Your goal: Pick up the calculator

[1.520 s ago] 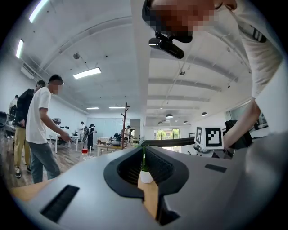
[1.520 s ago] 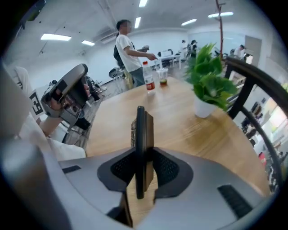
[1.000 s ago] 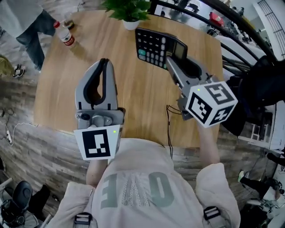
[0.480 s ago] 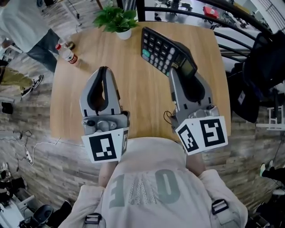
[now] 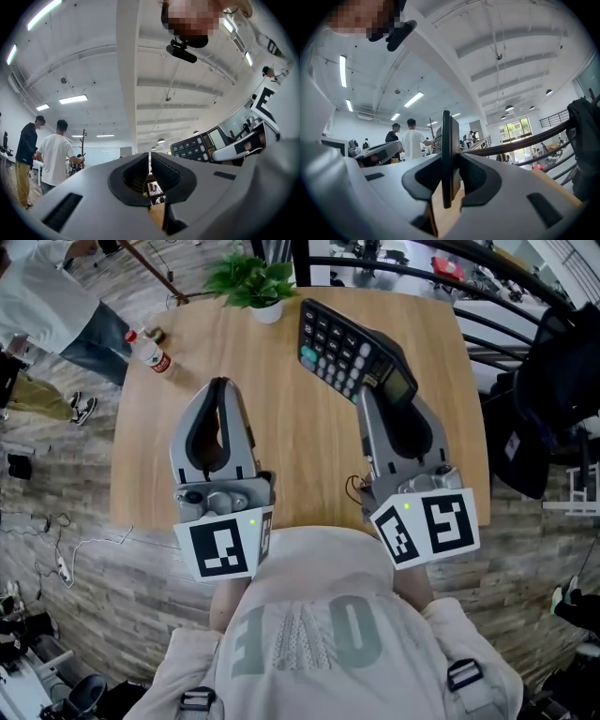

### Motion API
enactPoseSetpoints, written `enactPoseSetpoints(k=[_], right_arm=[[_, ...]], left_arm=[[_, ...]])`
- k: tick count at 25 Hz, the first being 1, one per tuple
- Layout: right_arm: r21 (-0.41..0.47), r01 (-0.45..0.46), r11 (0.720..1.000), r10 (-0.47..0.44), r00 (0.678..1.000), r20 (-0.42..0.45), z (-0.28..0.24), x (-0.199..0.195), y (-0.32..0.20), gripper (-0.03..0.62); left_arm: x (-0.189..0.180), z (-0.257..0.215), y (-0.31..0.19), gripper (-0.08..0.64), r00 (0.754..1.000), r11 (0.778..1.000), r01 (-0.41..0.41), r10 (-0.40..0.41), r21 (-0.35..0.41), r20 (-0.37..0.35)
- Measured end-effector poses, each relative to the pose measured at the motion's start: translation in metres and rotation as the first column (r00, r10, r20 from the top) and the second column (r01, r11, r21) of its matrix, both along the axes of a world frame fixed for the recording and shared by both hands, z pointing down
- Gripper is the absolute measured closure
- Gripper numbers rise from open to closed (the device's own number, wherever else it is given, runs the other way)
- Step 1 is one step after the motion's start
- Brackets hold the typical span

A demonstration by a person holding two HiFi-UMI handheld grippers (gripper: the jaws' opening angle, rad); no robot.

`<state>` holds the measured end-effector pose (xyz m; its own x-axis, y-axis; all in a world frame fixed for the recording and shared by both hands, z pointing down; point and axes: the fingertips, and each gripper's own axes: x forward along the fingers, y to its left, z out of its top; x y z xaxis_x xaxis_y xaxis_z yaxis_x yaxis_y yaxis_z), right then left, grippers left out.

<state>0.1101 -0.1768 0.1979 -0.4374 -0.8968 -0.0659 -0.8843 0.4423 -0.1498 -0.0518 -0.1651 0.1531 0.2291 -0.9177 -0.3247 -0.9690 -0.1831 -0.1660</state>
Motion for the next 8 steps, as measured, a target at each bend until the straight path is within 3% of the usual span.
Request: enactPoseSetpoints(k=[8], right_arm=[[0.007,0.002,1.000,-0.002,1.000,-0.007,-0.0048,-0.0037,-0.0020,0.486]], left_arm=[[-0.0098,0.0002,-0.0028,0.537,1.000,1.000,0.012,-0.011,0.001,-0.011]])
